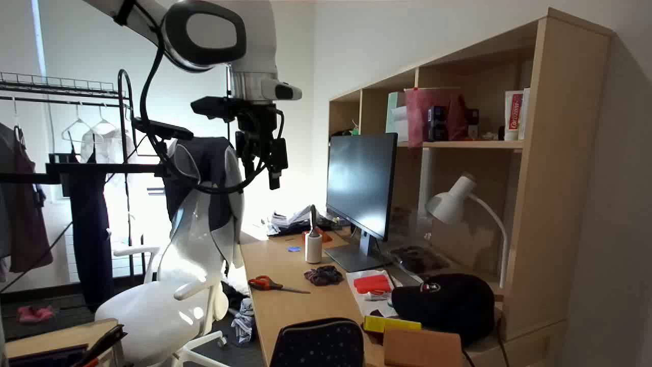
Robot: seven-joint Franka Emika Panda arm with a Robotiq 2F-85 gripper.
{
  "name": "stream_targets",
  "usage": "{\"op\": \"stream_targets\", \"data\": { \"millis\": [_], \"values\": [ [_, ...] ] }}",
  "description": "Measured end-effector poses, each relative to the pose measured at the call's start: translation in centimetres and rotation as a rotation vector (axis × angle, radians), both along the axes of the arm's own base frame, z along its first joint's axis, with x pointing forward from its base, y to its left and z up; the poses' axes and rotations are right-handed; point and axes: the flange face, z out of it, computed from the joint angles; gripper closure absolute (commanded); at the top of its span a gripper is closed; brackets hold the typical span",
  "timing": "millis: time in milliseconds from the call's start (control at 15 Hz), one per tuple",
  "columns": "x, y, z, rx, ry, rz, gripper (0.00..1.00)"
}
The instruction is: Move the brown paper weight forward
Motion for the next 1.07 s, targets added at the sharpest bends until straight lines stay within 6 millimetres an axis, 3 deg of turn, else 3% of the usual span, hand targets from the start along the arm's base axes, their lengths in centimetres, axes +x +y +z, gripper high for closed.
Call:
{"op": "stream_targets", "data": {
  "millis": [533,800,1067],
  "values": [
    [0.8,-0.8,0.2,0.034,-0.002,-0.030,0.00],
    [3.8,-1.5,1.2,0.113,-0.006,-0.085,0.00],
    [8.8,-1.3,1.1,0.147,0.020,-0.113,0.00]
  ]
}}
